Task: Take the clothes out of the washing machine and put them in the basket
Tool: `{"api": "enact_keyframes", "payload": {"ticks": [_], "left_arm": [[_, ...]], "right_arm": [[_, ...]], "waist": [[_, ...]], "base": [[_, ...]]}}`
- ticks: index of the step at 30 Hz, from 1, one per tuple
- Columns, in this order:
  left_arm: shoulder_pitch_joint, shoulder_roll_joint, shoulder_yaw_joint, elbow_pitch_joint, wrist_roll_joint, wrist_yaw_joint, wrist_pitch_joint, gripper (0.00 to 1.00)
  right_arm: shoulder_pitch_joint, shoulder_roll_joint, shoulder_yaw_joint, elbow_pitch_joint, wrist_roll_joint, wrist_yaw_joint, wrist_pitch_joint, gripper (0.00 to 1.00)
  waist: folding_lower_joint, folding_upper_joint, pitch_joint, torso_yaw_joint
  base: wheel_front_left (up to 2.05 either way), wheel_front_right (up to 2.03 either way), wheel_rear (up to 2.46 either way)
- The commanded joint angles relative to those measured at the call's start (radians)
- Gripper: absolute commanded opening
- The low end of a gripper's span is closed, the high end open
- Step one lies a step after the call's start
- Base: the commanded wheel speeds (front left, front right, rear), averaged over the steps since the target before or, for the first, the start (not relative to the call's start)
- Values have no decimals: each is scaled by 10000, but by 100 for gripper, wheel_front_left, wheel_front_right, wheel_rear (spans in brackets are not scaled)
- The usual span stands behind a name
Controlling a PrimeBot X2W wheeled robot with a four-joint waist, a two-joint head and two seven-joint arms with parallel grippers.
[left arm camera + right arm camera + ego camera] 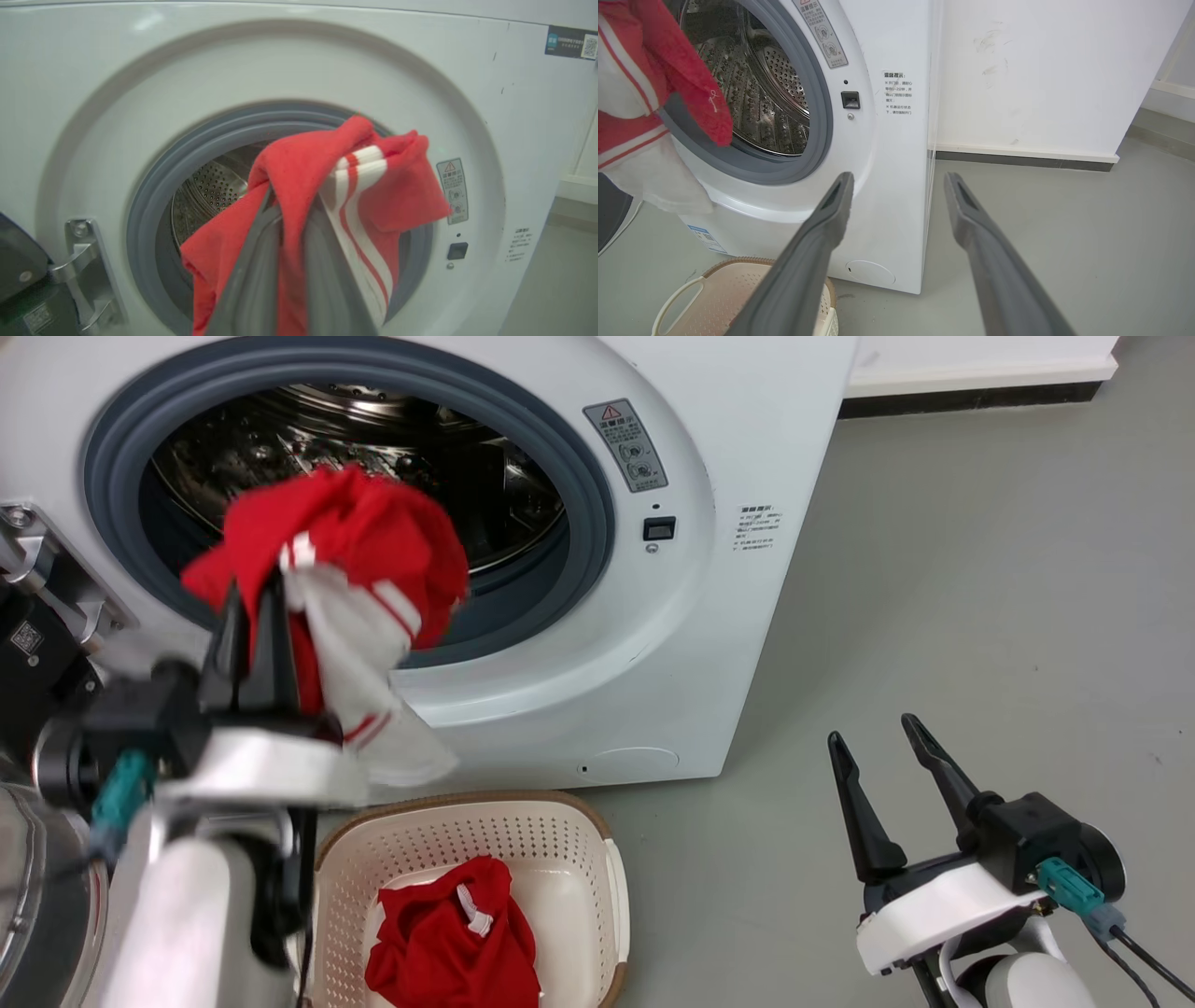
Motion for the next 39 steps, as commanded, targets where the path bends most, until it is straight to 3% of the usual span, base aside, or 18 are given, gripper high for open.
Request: {"api": "enact_keyframes", "payload": {"ticks": [1,6,13,19,24,32,39], "left_arm": [[856,-108,41,-605,-26,236,171,0],[2635,-505,-63,-1200,-193,662,349,0],[3421,-1215,-787,712,-676,301,-95,0],[2017,-1603,-1248,3782,-981,-80,-661,0],[142,-1710,-1371,6238,-1020,-332,-1041,0],[-2387,-1721,-1329,9368,-972,-328,-1210,0],[-3309,-1349,-1127,11158,-1026,-210,-1227,0]], "right_arm": [[73,0,48,-93,7,-7,12,100],[23,1,83,-143,-31,-5,15,100],[-371,1,158,-308,-157,-5,48,100],[-964,0,271,-546,-310,-7,54,100],[-1593,-2,501,-546,-319,-7,-67,100],[-2323,1,862,-176,30,-7,-519,100],[-2691,4,1077,170,328,-7,-856,100]], "waist": [[2,0,117,7],[2,0,510,135],[2,0,1517,442],[2,0,3027,534],[2,0,4370,227],[2,0,5903,-574],[2,0,6597,-1131]], "base": [[0,0,0],[0,0,0],[0,0,0],[0,0,0],[0,0,0],[0,0,0],[0,0,0]]}}
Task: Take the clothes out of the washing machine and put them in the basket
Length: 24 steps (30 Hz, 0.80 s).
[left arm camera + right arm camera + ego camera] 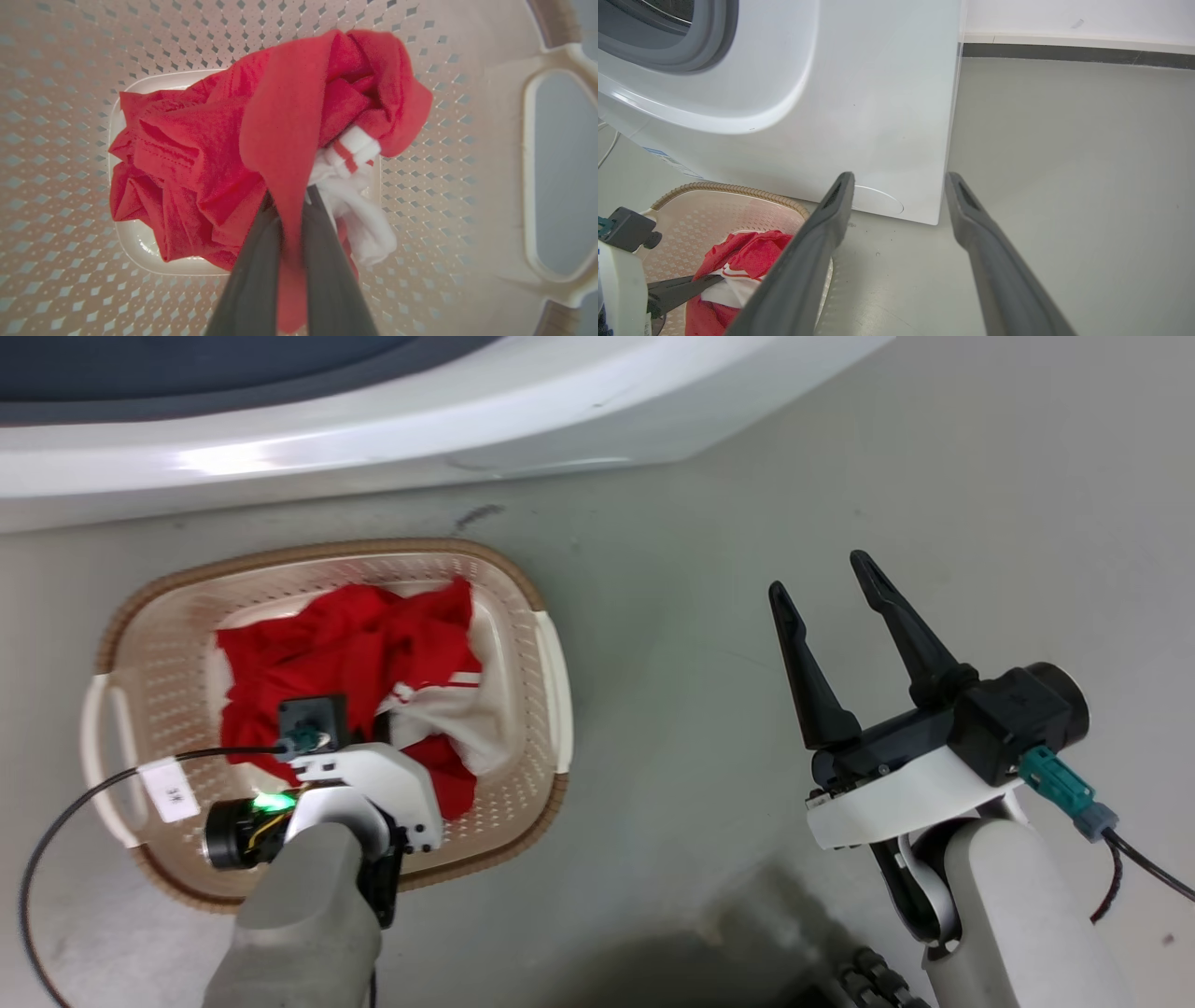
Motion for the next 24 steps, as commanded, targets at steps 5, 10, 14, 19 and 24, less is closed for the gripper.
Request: {"api": "enact_keyframes", "payload": {"ticks": [5,10,14,19,24], "left_arm": [[-269,279,208,670,-223,-171,-58,44],[215,296,487,299,-343,-240,-49,100],[910,196,699,22,-386,-340,-50,100],[1793,-24,834,-581,-208,-582,-51,100],[2638,-191,1099,-2127,199,-514,-49,100]], "right_arm": [[-308,10,66,330,178,-7,-211,100],[-279,5,-89,808,89,-7,-386,100],[-42,5,-136,1108,-63,-7,-436,100],[371,2,-401,1248,-280,-7,-372,100],[890,1,-771,1087,-549,-7,-133,100]], "waist": [[-2,0,445,-558],[-2,0,-400,-341],[-2,0,-1592,-74],[-2,0,-3127,322],[-2,0,-4359,663]], "base": [[0,0,0],[0,0,0],[0,0,0],[0,0,0],[0,0,0]]}}
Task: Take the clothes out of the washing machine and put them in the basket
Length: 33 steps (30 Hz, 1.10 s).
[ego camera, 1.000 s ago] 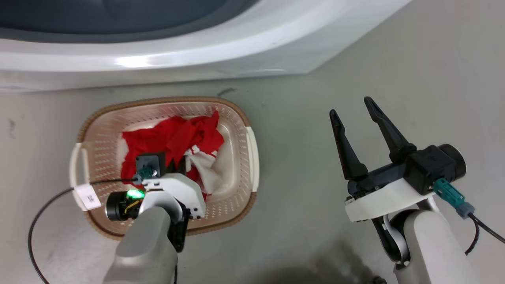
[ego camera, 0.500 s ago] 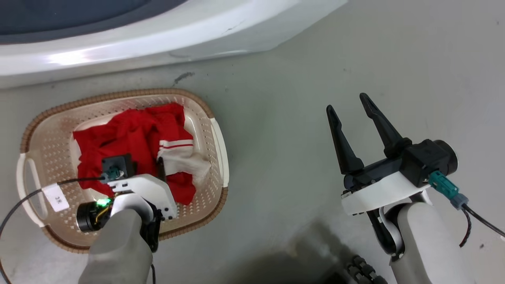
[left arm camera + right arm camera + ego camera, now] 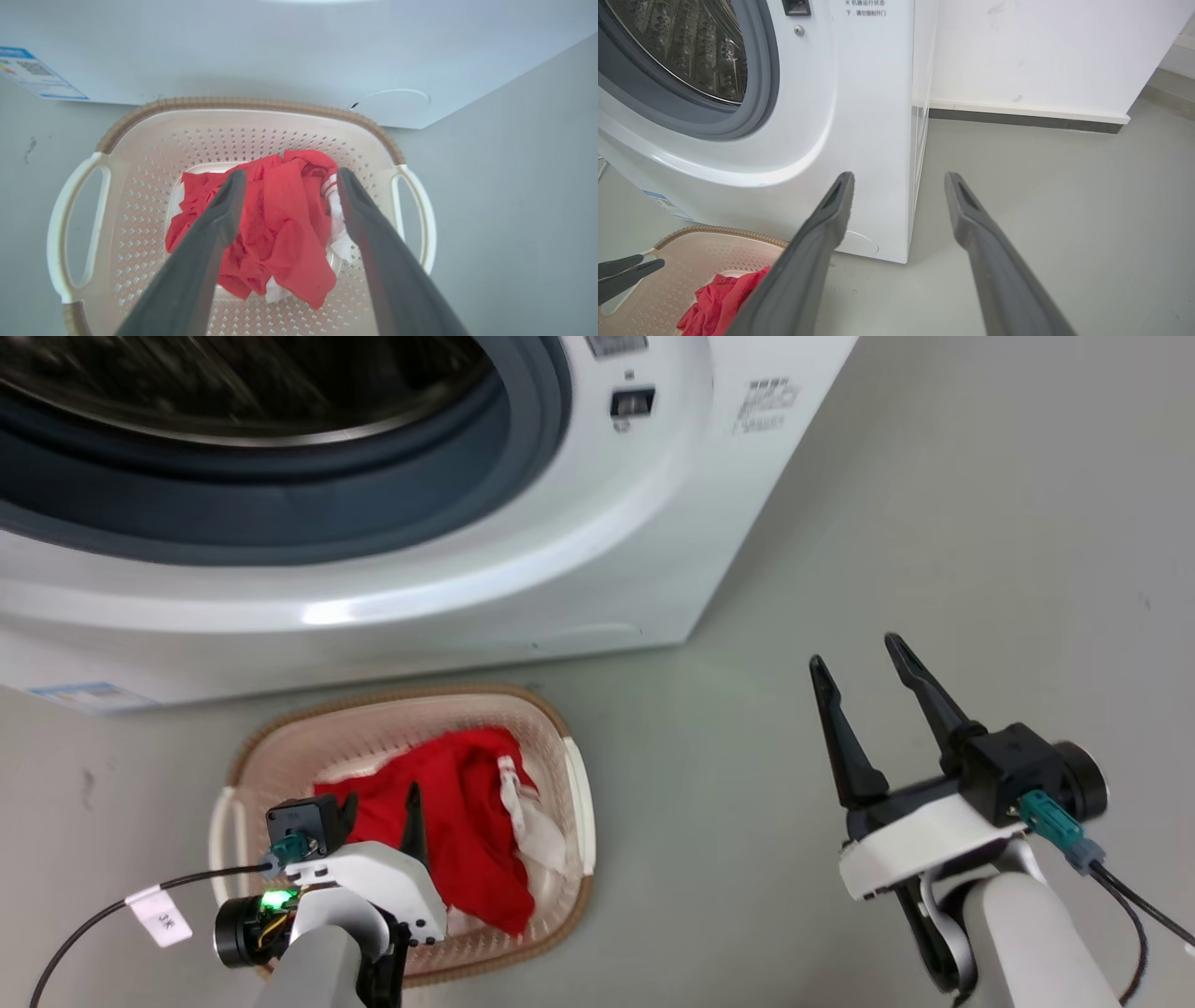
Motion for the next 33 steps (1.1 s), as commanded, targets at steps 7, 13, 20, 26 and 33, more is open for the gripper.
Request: {"api": "enact_keyframes", "payload": {"ticks": [7,13,20,26,33], "left_arm": [[1189,-211,363,-2778,841,132,-21,100],[1847,-294,359,-5207,1461,253,-23,100],[2513,-304,105,-7189,2140,351,-21,100],[3211,-102,19,-8094,2591,416,-21,100],[3860,87,141,-8241,2520,417,-21,100]], "right_arm": [[705,-11,-547,-449,-178,-7,371,100],[1129,-11,-887,-951,-330,-7,678,100],[1683,-8,-1186,-1513,-543,-7,1047,100],[2218,-8,-1202,-1891,-575,-7,1359,100],[2748,-6,-1108,-2243,-534,-7,1561,100]], "waist": [[0,0,-2069,847],[0,0,-2707,1091],[0,0,-3414,1278],[0,0,-3968,1355],[0,0,-4331,1431]], "base": [[0,0,0],[0,0,0],[0,0,0],[0,0,0],[0,0,0]]}}
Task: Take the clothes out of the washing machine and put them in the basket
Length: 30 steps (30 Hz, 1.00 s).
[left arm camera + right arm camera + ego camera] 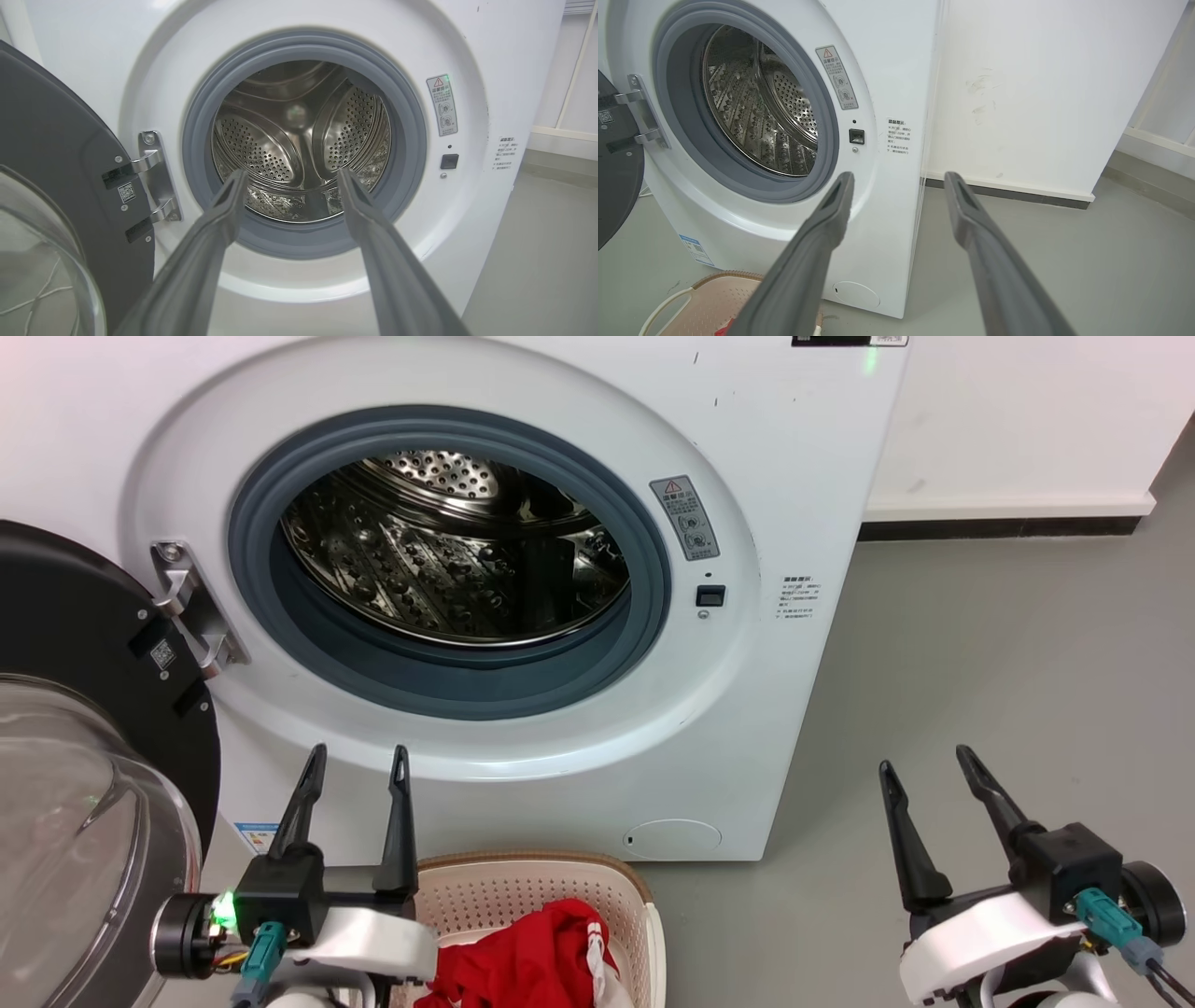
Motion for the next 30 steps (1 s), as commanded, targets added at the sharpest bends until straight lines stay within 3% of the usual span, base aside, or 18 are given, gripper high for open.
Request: {"api": "enact_keyframes", "payload": {"ticks": [1,26,27,30], "left_arm": [[142,55,11,49,-53,-6,-21,100],[40,207,18,586,-419,-9,-22,100],[156,186,37,560,-417,-4,0,0],[63,163,172,714,-675,-42,131,0]], "right_arm": [[163,-2,42,-71,26,-7,38,100],[337,-2,146,8,150,-7,81,100],[295,2,146,-9,108,0,84,0],[408,2,217,23,368,0,32,0]], "waist": [[2,-1,-54,-2],[2,-1,-138,-98],[2,-1,-136,-98],[3,-1,-128,-96]], "base": [[0,0,0],[0,0,0],[0,0,0],[0,0,0]]}}
